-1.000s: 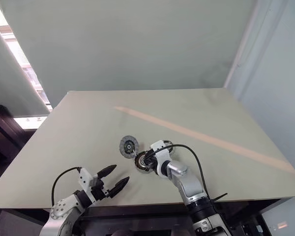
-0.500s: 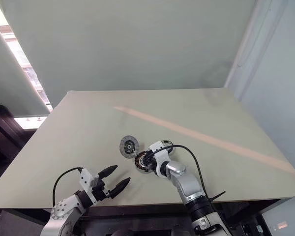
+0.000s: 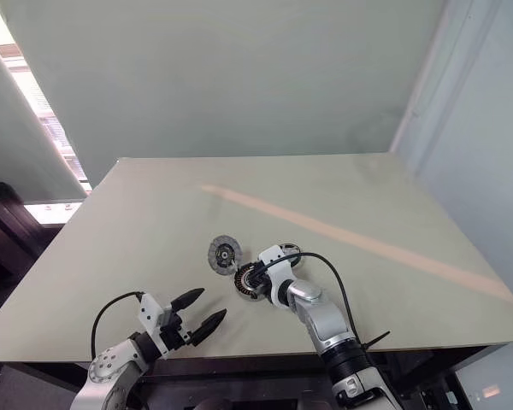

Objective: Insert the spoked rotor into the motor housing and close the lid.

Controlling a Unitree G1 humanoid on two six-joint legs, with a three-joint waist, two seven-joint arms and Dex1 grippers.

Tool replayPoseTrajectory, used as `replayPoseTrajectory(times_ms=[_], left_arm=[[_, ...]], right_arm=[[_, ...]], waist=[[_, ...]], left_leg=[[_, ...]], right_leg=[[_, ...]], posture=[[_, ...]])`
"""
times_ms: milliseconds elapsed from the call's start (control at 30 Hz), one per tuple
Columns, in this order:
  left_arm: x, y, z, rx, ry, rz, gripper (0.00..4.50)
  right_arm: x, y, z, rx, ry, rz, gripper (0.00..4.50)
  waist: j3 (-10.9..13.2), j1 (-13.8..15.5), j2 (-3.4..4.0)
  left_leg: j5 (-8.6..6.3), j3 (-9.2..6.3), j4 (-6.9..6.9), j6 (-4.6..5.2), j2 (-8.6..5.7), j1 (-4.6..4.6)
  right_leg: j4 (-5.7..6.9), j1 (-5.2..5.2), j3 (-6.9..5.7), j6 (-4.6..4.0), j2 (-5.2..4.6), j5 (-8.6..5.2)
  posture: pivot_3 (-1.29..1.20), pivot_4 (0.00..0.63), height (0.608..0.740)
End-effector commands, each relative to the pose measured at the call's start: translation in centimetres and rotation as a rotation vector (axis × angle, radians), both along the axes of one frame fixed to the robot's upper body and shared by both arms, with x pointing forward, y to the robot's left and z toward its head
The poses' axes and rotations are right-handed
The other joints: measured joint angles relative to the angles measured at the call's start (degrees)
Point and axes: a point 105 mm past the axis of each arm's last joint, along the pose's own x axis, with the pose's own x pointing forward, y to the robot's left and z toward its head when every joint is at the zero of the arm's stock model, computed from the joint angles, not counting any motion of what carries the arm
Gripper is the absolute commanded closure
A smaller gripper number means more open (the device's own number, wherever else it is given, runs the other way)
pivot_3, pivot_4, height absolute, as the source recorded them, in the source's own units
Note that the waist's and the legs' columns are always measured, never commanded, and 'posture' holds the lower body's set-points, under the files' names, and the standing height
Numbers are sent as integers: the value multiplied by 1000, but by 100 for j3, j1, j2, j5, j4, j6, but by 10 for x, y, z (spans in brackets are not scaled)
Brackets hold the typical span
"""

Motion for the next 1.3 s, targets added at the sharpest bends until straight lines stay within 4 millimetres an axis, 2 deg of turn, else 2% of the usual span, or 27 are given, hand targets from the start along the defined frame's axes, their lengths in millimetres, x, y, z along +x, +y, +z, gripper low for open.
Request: replayPoseTrajectory(times_ms=[33, 1000, 1167, 1300], left_arm=[[2, -2, 14, 10, -63, -19, 0], [3, -8, 11, -1, -59, -35, 0], [3, -7, 11, 0, -59, -32, 0], [3, -7, 11, 0, -57, -32, 0]], right_arm=[[6, 5, 14, 1, -55, 20, 3698], [2, 2, 10, -38, -50, 53, 3698], [1, 5, 12, -20, -59, 59, 1928], [-1, 8, 22, 20, -62, 68, 535]], waist=[[0, 0, 0], [0, 0, 0], [0, 1, 0], [0, 2, 0]], left_leg=[[0, 0, 0, 0, 0, 0], [0, 0, 0, 0, 0, 1], [0, 0, 0, 0, 0, 1], [0, 0, 0, 0, 0, 1]], right_leg=[[0, 0, 0, 0, 0, 0], [0, 1, 0, 0, 0, 0], [0, 1, 0, 0, 0, 0], [0, 0, 0, 0, 0, 0]], posture=[[0, 0, 740], [0, 0, 740], [0, 0, 740], [0, 0, 740]])
